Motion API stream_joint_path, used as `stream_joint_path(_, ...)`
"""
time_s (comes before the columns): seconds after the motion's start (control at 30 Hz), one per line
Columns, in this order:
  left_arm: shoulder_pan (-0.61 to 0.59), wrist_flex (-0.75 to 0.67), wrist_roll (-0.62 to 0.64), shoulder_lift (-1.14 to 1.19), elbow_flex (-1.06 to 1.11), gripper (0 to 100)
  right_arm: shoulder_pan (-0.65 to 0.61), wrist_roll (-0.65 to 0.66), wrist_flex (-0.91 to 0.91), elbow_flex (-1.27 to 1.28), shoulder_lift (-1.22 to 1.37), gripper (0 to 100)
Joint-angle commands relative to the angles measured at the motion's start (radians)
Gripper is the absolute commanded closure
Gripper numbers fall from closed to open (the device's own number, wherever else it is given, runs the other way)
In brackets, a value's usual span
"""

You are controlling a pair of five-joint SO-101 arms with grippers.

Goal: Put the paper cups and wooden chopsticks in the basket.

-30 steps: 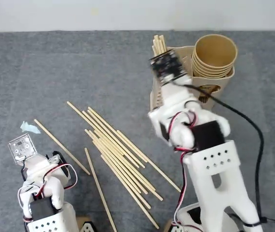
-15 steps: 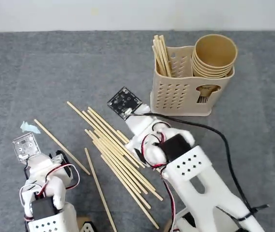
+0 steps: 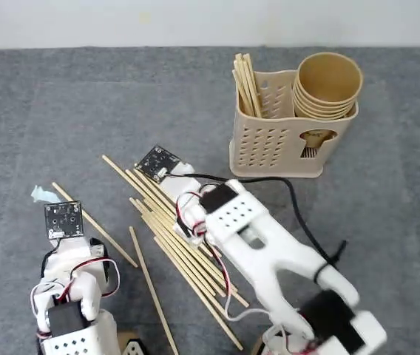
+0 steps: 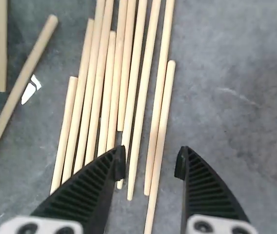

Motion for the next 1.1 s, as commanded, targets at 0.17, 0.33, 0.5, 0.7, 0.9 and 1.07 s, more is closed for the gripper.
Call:
stream_joint_path(0.17, 0.002, 0.002, 0.014, -0.012, -0.007, 92, 0.002, 0.012, -0.082, -0.094, 0.147, 81.9)
stream_joint_path(0.33, 0.002, 0.002, 0.014, -0.012, -0.007, 92, 0.041, 0.014, -0.143, -0.095, 0.228, 81.9)
stream_joint_path(0.5, 0.002, 0.002, 0.014, -0.012, -0.007, 92, 0.065, 0.089, -0.139, -0.095, 0.278, 84.0)
stream_joint_path(0.7, 0.002, 0.002, 0.014, -0.012, -0.007, 92, 0.061, 0.129, -0.108, -0.129, 0.292, 98.7)
stream_joint_path(0.9, 0.002, 0.002, 0.012, -0.012, -0.007, 92, 0.065, 0.133, -0.094, -0.126, 0.282, 99.0)
stream_joint_path(1.07, 0.002, 0.002, 0.012, -0.012, -0.007, 92, 0.065, 0.167, -0.025, -0.16, 0.232, 99.0)
